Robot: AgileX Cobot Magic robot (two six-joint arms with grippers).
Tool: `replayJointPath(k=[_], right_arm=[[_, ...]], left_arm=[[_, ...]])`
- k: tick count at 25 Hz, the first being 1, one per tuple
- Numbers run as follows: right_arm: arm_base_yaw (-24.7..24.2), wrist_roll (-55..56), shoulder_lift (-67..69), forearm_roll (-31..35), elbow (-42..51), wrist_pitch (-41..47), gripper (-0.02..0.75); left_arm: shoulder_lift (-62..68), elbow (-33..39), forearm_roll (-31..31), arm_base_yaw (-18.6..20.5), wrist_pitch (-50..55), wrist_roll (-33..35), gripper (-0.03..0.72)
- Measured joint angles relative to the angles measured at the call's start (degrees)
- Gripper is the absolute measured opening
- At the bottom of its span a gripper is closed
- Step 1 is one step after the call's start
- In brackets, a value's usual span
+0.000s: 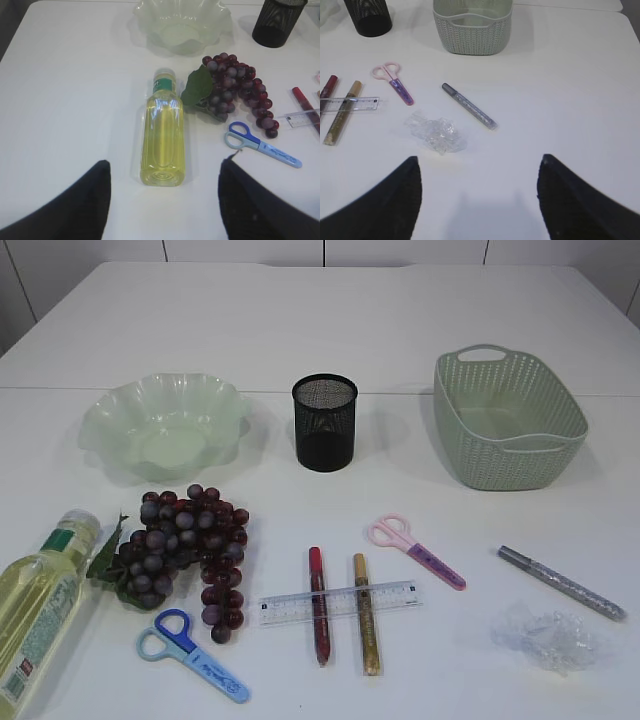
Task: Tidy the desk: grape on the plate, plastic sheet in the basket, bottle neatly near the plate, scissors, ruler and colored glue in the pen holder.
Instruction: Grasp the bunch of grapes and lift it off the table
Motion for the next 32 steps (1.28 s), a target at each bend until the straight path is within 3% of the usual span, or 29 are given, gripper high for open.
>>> replayJointPath(k=[13, 26, 32], right_arm=[[0.00, 5.24, 2.68, -0.90, -1.08, -5.42, 0.563], [0.00, 5.75, 27.22, -0.44, -3.83, -19.01, 0.563], [0.63, 5.91, 35.41, -9.32, -5.60, -25.86, 0.563]], left_arm=[[1.90, -0.76, -2.88, 0.00, -0.64, 0.00, 0.466], [27.73, -2.83, -6.33, 0.00, -16.73, 0.00, 0.441], [40.38, -3.83, -5.75, 0.00, -20.64, 0.00, 0.436]])
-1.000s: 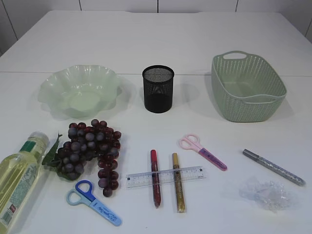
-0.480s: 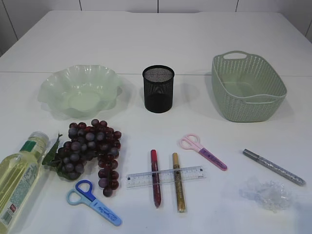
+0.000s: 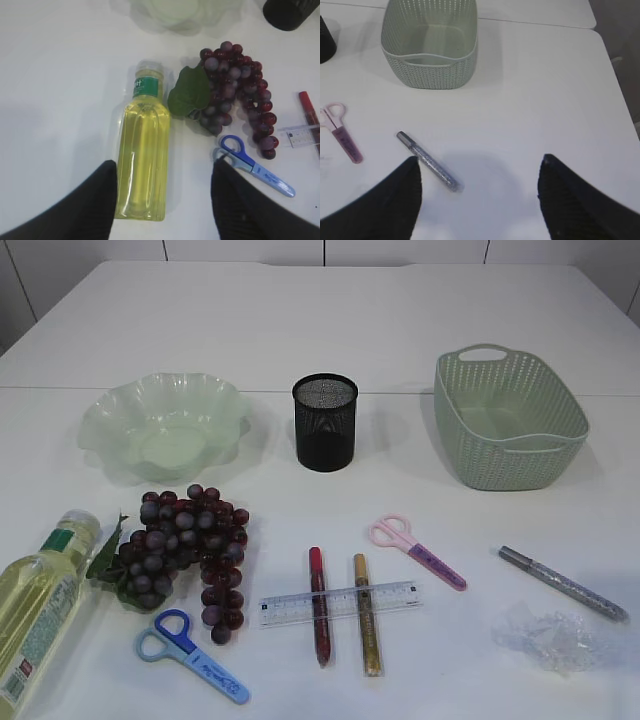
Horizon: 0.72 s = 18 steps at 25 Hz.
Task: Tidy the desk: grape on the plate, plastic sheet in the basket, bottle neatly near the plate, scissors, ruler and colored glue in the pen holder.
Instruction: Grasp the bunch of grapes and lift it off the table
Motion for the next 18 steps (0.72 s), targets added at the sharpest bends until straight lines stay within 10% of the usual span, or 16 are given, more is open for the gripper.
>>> replayJointPath(k=[18], right_arm=[[5.56, 1.69, 22.66, 3.51, -12.27, 3.23, 0.518]], left_arm=[[30.35, -26.95, -0.99, -15.22, 5.26, -4.11, 0.382]])
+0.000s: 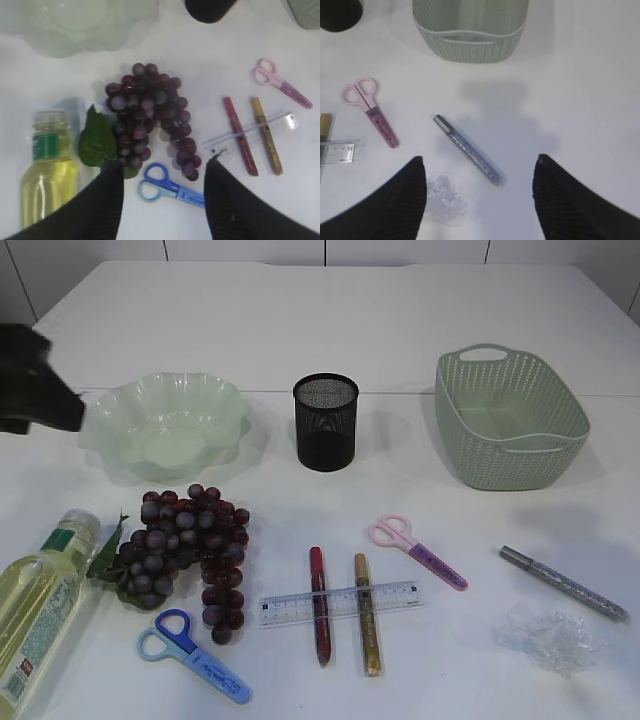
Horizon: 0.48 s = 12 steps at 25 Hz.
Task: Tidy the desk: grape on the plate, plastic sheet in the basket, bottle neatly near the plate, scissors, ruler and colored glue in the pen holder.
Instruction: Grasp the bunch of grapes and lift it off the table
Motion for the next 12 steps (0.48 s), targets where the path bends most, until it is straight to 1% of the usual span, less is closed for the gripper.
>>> replayJointPath(k=[3, 4, 7, 10, 12], right_arm=[[0.02, 0.00, 2.08, 1.30, -0.94, 1.50, 0.518], [0.02, 0.00, 2.37, 1.63, -1.07, 1.51, 0.518], [0.02, 0.00, 2.54, 1.76, -1.07, 1.62, 0.518], [0.02, 0.00, 2.54, 1.98, -1.07, 1.62, 0.517], [0.02, 0.00, 2.54, 2.10, -1.07, 1.50, 0.517]], left_arm=[[5.91, -2.76, 0.00, -4.48, -0.86, -0.72, 0.382], [7.87, -3.25, 0.00, -5.42, -1.84, -2.10, 0.382], [13.24, -3.61, -0.37, -7.54, -4.23, -8.09, 0.382], [17.85, -3.61, -2.45, -9.16, -6.20, -13.41, 0.382], [20.51, -3.61, -3.81, -10.76, -9.24, -18.35, 0.382]])
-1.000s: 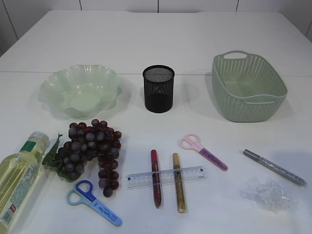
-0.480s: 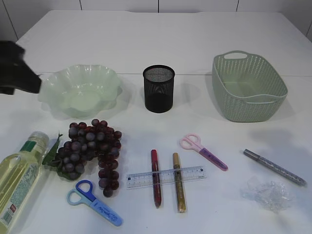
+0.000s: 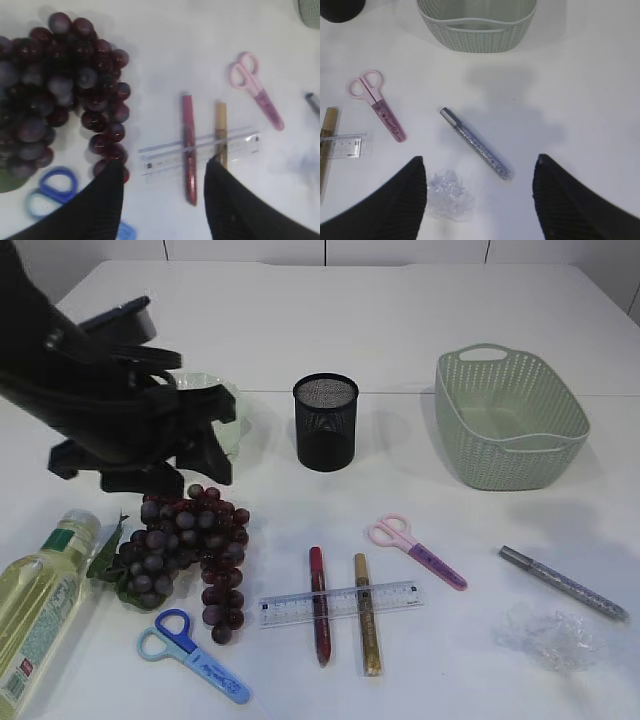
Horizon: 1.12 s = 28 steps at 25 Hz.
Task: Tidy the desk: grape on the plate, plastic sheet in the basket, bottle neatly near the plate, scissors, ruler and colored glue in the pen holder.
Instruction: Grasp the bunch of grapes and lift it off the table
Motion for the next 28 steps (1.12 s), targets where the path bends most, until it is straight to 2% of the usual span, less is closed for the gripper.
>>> replayJointPath(k=[4, 6, 13, 21, 26, 28], right_arm=[[0.00, 0.00, 0.00, 0.00, 0.00, -0.10, 0.514], [0.00, 0.00, 0.00, 0.10, 0.00, -0.10, 0.514], [0.00, 0.00, 0.00, 0.10, 0.00, 1.39, 0.513], [0.00, 0.00, 0.00, 0.60, 0.00, 1.79, 0.512], [0.00, 0.00, 0.00, 1.12, 0.00, 1.79, 0.513], [0.00, 0.00, 0.00, 1.38, 0.00, 1.79, 0.512]], left_arm=[[5.36, -0.12, -0.96, -1.71, -6.36, -15.95, 0.382], [8.08, -0.12, -0.83, -1.71, -7.88, -21.73, 0.382], [14.03, -0.12, 5.80, -1.71, -9.84, -33.65, 0.382], [15.19, -0.44, 17.44, -1.71, -7.96, -41.99, 0.389], [15.75, -0.47, 21.28, -1.71, -9.70, -42.80, 0.503], [15.80, -0.57, 21.63, -1.71, -9.81, -43.58, 0.520]])
